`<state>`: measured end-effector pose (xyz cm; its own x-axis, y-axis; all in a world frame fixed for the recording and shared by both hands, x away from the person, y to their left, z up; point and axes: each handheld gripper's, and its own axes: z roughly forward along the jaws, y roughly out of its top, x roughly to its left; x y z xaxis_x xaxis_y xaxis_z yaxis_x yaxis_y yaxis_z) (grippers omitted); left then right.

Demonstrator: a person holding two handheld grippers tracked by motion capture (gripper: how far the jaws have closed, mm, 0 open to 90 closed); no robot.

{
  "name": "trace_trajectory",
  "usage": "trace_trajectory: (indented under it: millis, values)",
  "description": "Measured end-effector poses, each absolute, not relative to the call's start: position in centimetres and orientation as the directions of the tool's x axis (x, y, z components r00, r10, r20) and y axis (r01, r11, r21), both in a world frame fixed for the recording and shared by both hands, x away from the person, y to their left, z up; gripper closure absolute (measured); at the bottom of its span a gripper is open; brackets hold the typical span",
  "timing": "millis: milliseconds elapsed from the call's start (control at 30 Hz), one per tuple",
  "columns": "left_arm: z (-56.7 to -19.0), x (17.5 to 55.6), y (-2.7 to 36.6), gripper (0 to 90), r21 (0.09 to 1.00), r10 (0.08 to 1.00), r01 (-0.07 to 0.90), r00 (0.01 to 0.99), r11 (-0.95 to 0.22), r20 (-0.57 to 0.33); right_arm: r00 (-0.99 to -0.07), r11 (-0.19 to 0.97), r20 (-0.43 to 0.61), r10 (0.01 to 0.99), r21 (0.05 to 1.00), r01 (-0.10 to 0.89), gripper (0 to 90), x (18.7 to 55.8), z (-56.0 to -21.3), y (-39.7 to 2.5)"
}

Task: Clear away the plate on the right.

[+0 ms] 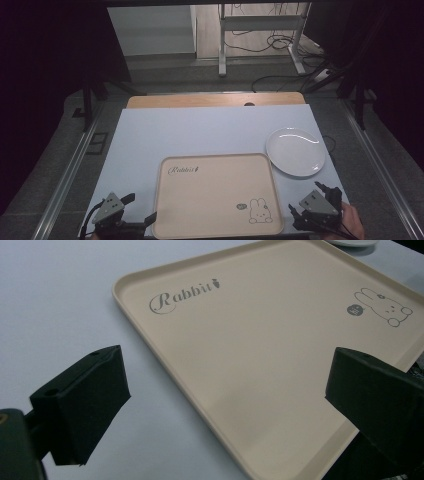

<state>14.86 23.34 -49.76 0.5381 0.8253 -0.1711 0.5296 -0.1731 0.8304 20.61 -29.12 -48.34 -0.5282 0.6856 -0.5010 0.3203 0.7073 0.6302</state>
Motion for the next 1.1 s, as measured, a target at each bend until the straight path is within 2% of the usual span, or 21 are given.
trace_trajectory:
  millis: [133, 267, 633, 1100]
  values:
    - [-49.8, 14.9, 23.3, 3.6, 0.83, 0.825, 0.529, 0.538, -0.174, -0.171, -0.492, 0.747, -0.572, 0.656, 0.585, 0.315, 0.0, 20.8, -48.7, -28.8]
    - [-49.8, 14.9, 23.3, 3.6, 0.83, 0.825, 0.529, 0.538, -0.174, -0.17, -0.516, 0.772, -0.582, 0.629, 0.546, 0.325, 0.0, 21.0, -49.0, -28.6]
    - [-49.8, 14.9, 23.3, 3.6, 0.83, 0.825, 0.53, 0.538, -0.175, -0.17, -0.464, 0.832, -0.69, 0.555, 0.461, 0.31, 0.1, 21.1, -49.4, -27.5]
    - [-49.8, 14.9, 23.3, 3.6, 0.829, 0.825, 0.531, 0.538, -0.176, -0.17, -0.444, 0.892, -0.777, 0.447, 0.348, 0.289, 10.3, 22.2, -50.0, -26.6]
